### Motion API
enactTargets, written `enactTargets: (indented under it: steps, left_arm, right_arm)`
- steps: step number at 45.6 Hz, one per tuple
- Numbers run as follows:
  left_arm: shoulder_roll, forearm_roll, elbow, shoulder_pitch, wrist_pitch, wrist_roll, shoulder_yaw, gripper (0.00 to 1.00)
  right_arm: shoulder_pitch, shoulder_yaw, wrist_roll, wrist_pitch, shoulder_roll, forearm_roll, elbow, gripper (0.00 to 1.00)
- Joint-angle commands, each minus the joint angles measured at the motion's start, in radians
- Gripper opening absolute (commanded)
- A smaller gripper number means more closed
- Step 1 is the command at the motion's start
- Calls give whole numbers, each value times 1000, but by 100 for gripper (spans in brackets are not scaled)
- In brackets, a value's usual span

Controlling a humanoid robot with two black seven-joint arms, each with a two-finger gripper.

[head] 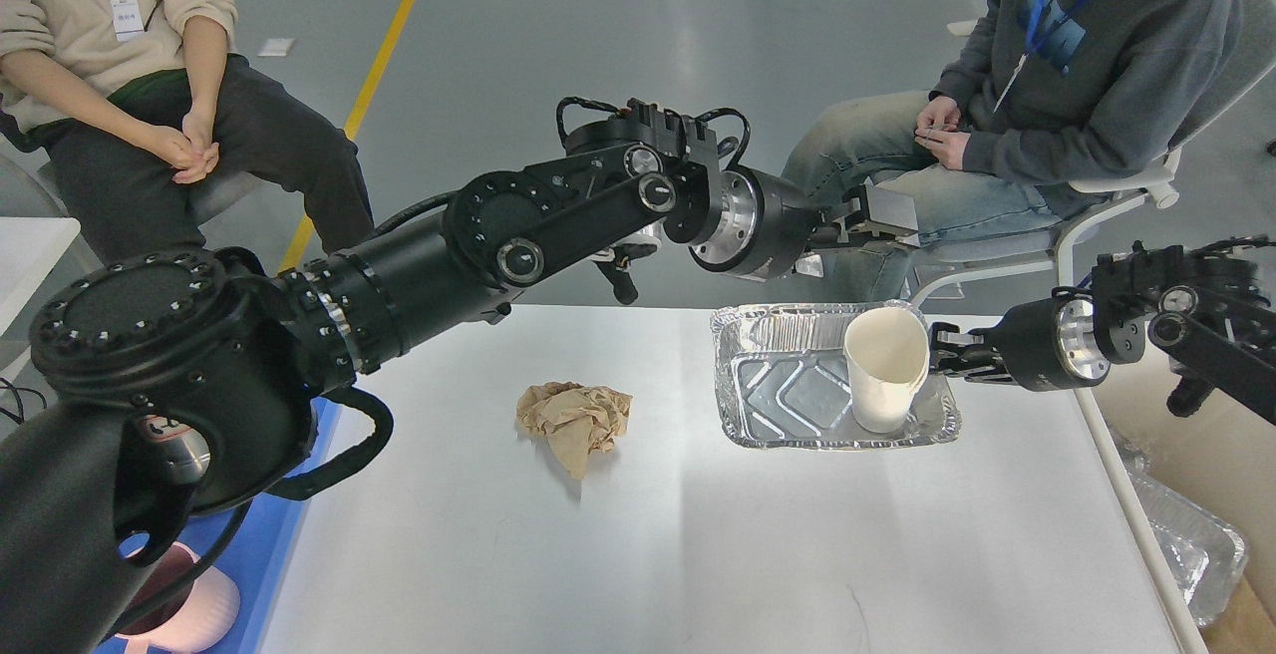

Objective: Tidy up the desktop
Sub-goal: 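Withdraw the left gripper up and away from the foil tray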

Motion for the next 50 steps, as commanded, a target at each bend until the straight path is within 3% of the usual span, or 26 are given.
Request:
enactTargets:
  steps: [1,5,11,21,30,36,40,43,45,46,50]
  left_arm:
    - [52,0,0,-7,-42,4,-20,97]
    - [110,0,-12,1,-87,5,-20,97]
    - [220,-2,-103,19,-87,22,-16,97]
    - [585,-51,-520,119,-21,142,-19,97]
    - [1011,-109,-905,182,46,171,-16,97]
    - [1297,-143,-1034,198,-25,157,-19,97]
    - [1467,-209,-1037,200,-154,151,-19,97]
    - [1604,-224,-1032,203,-297,116,-19,97]
    - [1670,-224,-1016,206,-389,61,-13,95]
    - [1697,-224,-1002,205,-427,21,-11,93]
    - [1776,-224,-947,206,-430,-181,0,92]
  right_arm:
    - [-3,0,0,0,-1,0,0,0]
    - [-5,0,0,0,-3,0,0,0]
    - [-5,0,0,0,-1,0,0,0]
    - [-5,0,2,0,-3,0,0,0]
    - [-9,0,2,0,-1,0,0,0]
    - [-9,0,2,-2,-1,0,0,0]
    - [-9,0,2,-2,0,0,-1,0]
    - [-9,0,2,-2,-1,0,-1,0]
    - [-9,0,2,-2,-1,0,-1,0]
    - [-9,0,2,-2,-1,0,-3,0]
    - [-9,0,2,-2,5,0,-3,0]
